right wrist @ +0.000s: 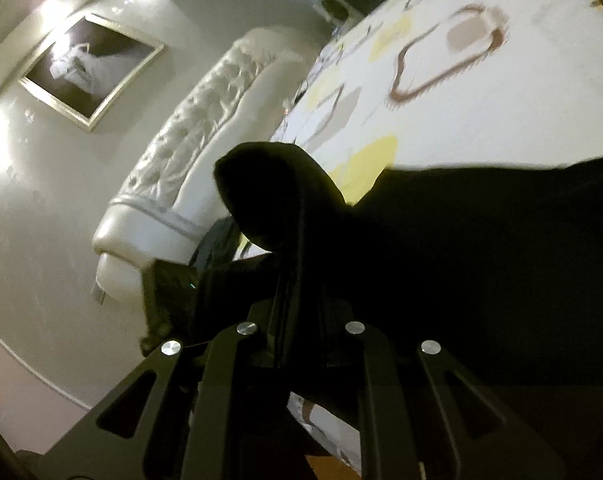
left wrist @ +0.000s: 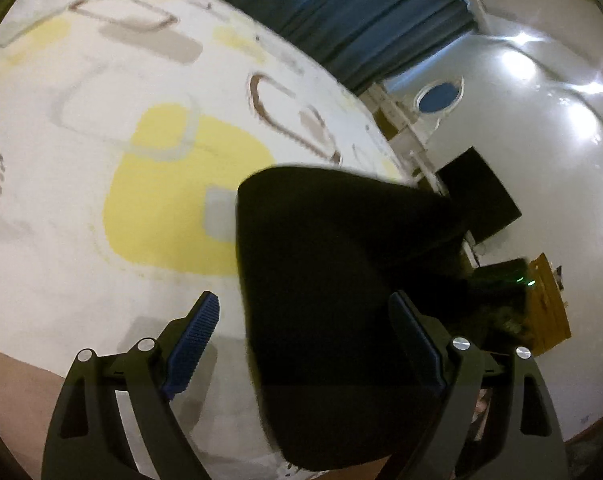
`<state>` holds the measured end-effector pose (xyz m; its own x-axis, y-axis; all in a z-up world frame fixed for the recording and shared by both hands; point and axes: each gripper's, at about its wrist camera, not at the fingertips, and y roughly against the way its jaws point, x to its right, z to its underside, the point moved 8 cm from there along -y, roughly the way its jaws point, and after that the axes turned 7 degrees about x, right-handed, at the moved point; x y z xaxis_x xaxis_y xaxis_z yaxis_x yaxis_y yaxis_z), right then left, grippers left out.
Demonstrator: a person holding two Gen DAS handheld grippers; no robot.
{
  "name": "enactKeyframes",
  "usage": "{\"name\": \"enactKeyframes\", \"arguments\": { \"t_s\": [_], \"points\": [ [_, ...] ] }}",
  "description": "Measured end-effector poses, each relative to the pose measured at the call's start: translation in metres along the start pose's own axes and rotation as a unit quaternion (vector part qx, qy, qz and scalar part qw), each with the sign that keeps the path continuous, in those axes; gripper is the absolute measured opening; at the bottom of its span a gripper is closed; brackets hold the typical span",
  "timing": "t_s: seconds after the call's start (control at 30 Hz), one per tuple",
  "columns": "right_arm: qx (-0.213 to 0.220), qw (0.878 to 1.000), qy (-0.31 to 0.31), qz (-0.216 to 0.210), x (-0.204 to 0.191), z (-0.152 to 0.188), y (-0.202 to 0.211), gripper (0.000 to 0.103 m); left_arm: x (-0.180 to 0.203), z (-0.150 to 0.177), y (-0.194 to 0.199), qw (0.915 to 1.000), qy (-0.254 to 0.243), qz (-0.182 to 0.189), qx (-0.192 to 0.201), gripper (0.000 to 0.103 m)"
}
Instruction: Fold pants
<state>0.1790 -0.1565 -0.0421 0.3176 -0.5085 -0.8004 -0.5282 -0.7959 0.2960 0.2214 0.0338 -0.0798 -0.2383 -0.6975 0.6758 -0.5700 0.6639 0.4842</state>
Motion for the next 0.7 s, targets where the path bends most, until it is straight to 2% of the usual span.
{"name": "enactKeyframes", "arguments": {
  "t_s": [0.23,0.33,0.53,0.7],
  "points": [
    [0.059,0.998,0.002,0.032,0.023,-0.026,0.080,0.011,0.039,0.023,-0.038,0.9980,-0.017,0.048,-0.039,0.085],
    [0.082,0.995,-0.006,0.054,0.043,-0.031,0.114,0.010,0.056,0.025,-0.053,0.9972,-0.036,0.049,-0.043,0.086],
    [0.109,0.988,-0.046,0.099,0.095,-0.023,0.165,0.009,0.083,0.033,-0.075,0.9936,-0.063,0.074,-0.056,0.086],
    [0.128,0.983,-0.072,0.113,0.123,-0.015,0.190,0.009,0.095,0.043,-0.085,0.9911,-0.069,0.089,-0.071,0.086]
  ]
}}
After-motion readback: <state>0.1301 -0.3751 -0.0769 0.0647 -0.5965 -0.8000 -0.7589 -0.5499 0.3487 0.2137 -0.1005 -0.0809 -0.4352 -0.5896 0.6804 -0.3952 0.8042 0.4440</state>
